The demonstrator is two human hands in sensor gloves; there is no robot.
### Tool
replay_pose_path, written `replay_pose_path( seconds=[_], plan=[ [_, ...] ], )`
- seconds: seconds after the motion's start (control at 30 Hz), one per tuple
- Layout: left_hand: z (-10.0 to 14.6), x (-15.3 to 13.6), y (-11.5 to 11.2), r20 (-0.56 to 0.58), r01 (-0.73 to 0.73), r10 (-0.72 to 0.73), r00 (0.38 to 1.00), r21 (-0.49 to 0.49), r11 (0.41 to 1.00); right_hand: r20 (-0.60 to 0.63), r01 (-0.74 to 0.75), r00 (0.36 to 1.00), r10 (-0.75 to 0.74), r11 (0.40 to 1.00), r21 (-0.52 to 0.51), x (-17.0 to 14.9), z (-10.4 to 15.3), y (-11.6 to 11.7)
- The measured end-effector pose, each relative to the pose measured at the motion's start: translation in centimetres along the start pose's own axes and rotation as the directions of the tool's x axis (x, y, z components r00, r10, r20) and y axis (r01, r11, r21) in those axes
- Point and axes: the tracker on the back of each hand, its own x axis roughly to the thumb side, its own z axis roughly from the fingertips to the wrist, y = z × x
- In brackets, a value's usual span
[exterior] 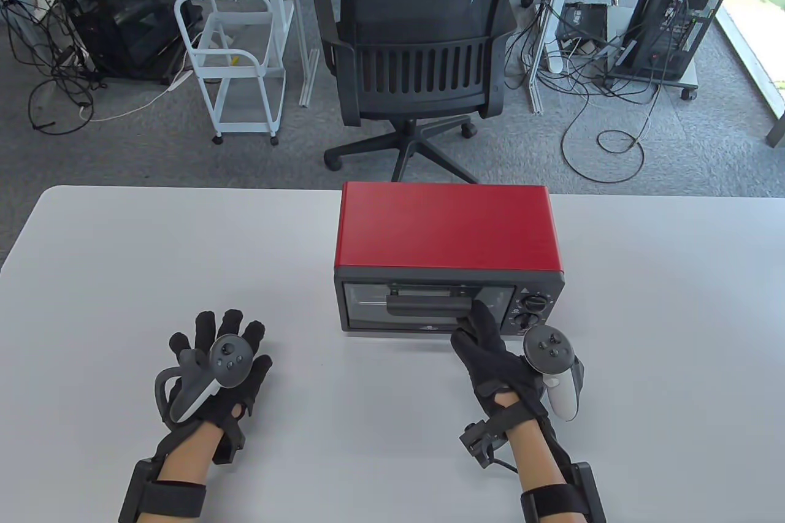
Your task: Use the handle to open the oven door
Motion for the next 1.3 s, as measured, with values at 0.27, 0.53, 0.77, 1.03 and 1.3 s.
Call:
replay_pose_path(
  seconds=[0.27, 0.53, 0.77, 1.03, 1.3],
  plan=[
    [-0.1, -0.2, 0.4, -0.004, -0.022, 0.022, 1.0, -0.001, 1.0, -0.054, -0.074, 0.996, 0.066, 0.984, -0.16, 1.5, 0.9, -0.6],
    [-0.2, -0.3, 0.6, 0.0, -0.043, 0.043, 0.999, 0.008, 0.999, -0.135, -0.113, 0.989, 0.068, 0.926, -0.36, 1.5, 2.5, -0.8],
    [-0.2, -0.2, 0.6, 0.012, -0.048, 0.048, 0.999, 0.015, 0.999, -0.165, -0.103, 0.986, 0.032, 0.889, -0.447, 0.2, 3.6, -0.8],
    [-0.2, -0.2, 0.6, 0.012, -0.057, 0.056, 0.998, 0.016, 0.998, -0.222, -0.137, 0.974, 0.034, 0.875, -0.465, -0.7, 4.2, -0.7],
    [-0.2, -0.6, 0.6, 0.001, -0.081, 0.081, 0.997, 0.013, 0.997, -0.292, -0.168, 0.956, 0.029, 0.87, -0.464, -1.3, 5.1, -0.2]
  ],
)
